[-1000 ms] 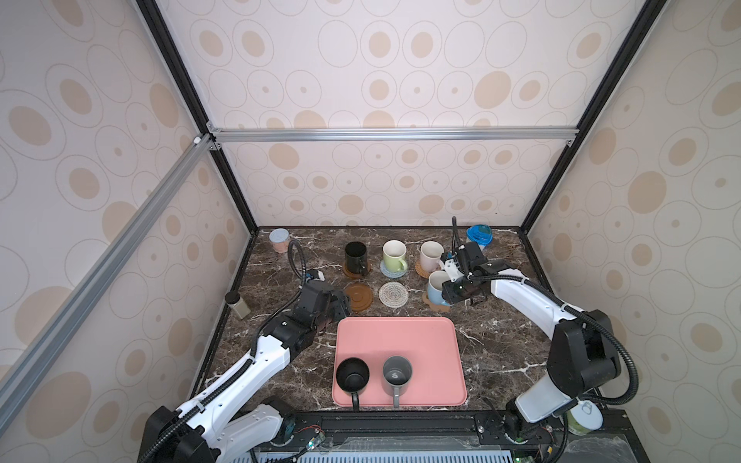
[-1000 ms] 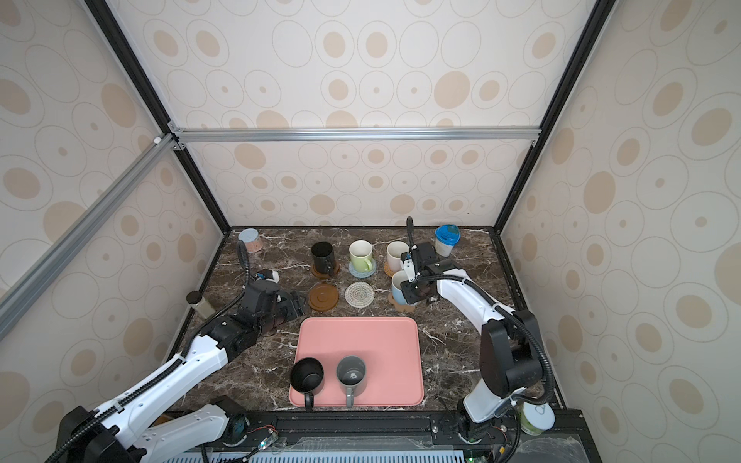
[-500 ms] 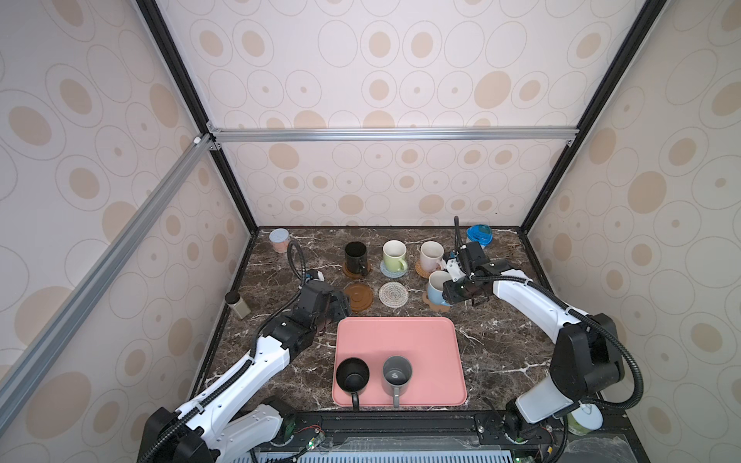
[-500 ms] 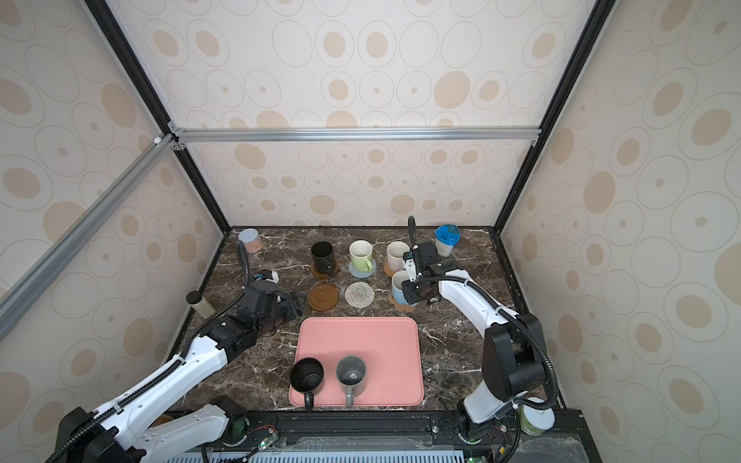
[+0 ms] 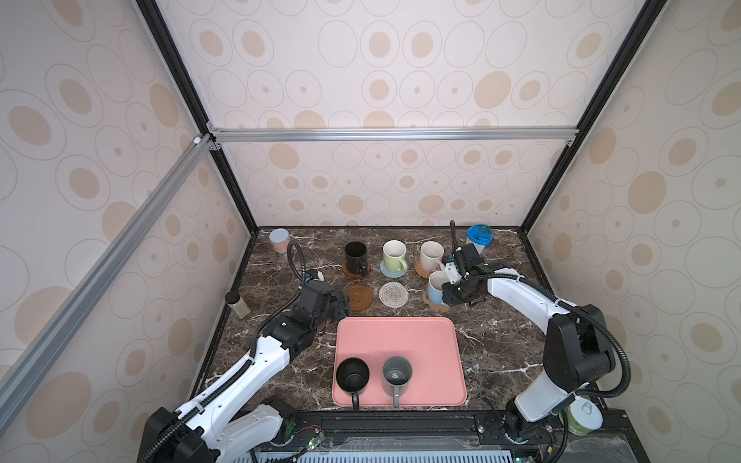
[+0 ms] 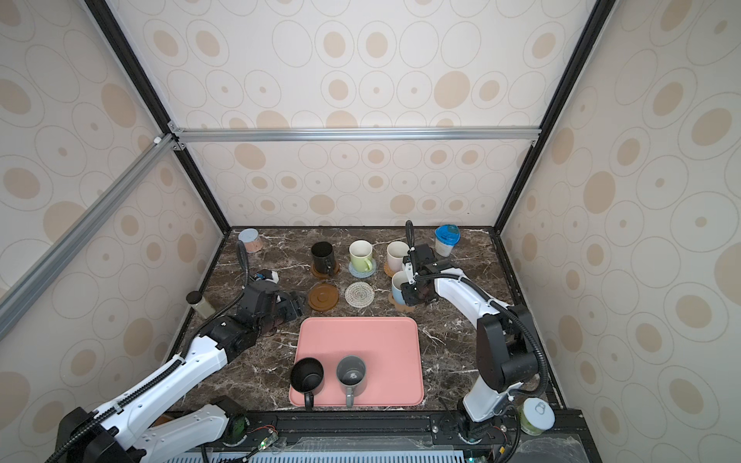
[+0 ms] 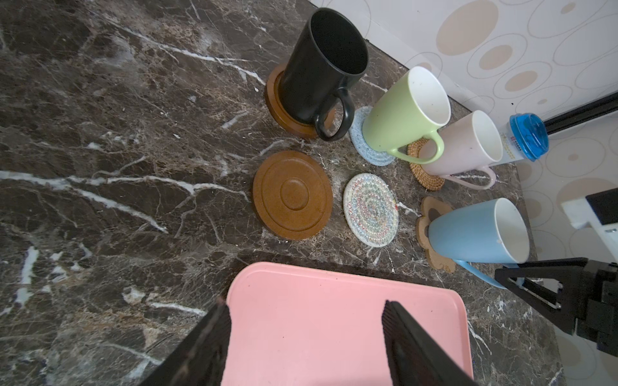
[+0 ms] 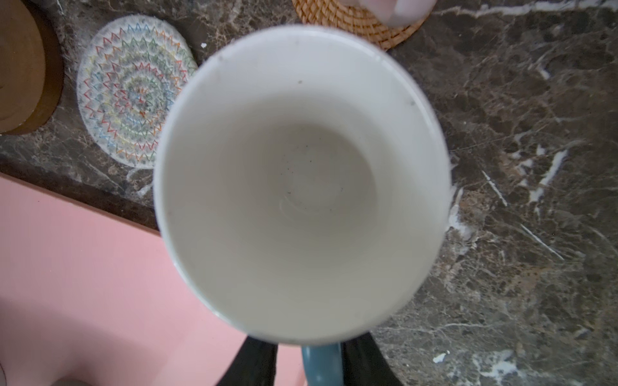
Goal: Place cups on coasters
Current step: Place the cup on the coaster, then pick up the cup from the tray.
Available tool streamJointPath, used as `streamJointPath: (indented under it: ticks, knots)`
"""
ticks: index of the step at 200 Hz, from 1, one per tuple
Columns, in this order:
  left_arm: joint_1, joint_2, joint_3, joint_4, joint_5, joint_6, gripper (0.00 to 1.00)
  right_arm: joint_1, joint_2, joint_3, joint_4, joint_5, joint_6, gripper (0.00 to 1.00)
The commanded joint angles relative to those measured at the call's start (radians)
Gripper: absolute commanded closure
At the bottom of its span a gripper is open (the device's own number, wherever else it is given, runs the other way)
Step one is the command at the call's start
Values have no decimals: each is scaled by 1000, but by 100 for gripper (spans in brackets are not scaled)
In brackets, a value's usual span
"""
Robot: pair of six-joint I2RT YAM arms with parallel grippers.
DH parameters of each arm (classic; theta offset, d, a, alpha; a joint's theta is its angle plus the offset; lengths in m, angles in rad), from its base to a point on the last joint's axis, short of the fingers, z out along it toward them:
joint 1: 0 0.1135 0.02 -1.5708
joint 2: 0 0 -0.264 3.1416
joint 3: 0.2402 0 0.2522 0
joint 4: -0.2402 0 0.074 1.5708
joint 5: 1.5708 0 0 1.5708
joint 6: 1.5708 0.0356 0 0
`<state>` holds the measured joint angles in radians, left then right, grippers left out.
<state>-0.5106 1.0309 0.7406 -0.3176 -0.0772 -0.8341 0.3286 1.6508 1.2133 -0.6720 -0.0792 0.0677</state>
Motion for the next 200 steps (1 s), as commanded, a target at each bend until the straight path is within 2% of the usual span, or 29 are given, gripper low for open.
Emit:
streamJointPath:
  ticks: [1, 80, 126, 200]
  knots:
    - [4, -12, 8, -9, -19, -5, 27, -3, 6, 20, -10, -11, 24, 68]
    - [6, -41, -13, -17, -27, -12, 27, -3, 1, 11, -9, -13, 40, 68]
    - [7, -48, -18, -18, -30, -11, 27, -4, -30, 41, -51, 30, 21, 60]
    - [11, -45, -20, -14, -32, -5, 27, -3, -137, 141, -181, 101, 6, 53]
